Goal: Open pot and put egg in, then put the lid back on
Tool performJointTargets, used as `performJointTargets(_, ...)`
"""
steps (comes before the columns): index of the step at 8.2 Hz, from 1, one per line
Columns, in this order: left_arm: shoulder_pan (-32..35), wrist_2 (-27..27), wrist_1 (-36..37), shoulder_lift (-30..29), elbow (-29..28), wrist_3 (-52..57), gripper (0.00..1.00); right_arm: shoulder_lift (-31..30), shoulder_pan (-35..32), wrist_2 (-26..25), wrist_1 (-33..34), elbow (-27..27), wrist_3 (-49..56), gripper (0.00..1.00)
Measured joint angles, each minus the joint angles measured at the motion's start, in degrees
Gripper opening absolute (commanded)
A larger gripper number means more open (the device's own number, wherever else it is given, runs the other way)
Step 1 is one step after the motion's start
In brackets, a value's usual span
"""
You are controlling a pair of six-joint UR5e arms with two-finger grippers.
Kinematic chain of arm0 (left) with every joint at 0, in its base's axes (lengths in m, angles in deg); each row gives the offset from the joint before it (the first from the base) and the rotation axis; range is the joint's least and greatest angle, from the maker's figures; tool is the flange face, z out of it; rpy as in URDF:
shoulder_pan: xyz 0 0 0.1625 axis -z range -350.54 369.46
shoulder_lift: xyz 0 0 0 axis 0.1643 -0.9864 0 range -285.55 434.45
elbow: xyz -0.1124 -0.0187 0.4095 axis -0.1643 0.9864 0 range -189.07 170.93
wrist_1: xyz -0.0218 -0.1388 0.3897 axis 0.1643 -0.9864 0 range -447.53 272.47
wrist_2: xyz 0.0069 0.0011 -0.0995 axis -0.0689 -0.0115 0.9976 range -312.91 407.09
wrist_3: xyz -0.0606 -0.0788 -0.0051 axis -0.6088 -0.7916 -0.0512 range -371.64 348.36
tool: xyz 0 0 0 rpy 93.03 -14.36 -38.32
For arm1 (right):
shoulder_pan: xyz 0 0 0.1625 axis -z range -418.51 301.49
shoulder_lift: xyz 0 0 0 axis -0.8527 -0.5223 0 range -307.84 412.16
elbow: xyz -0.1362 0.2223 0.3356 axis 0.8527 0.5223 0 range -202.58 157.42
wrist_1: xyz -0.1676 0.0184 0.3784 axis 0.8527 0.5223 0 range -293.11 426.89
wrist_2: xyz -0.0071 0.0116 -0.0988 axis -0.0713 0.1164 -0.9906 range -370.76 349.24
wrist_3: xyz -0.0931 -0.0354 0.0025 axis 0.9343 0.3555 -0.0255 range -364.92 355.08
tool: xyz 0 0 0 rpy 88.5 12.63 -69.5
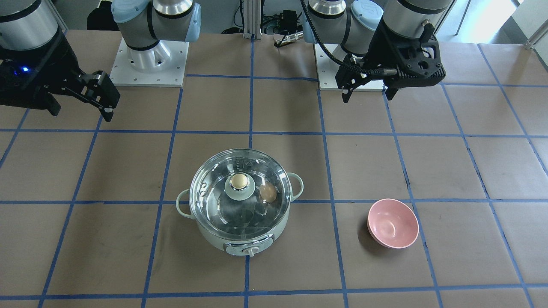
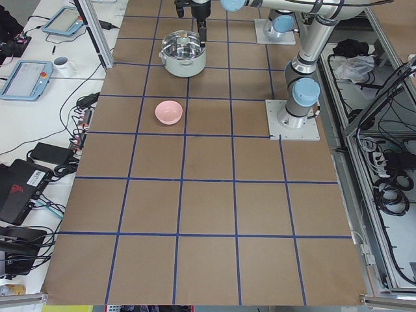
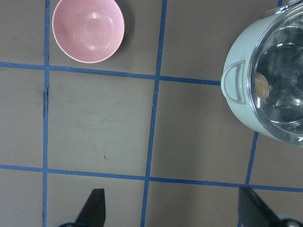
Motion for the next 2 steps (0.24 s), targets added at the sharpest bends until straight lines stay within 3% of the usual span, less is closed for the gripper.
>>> performJointTargets(2,0.0,0.0,0.0,-0.1,0.0,0.0,1.0,0.0,0.0,-0.3,0.2,-0.1,0.2,1.0)
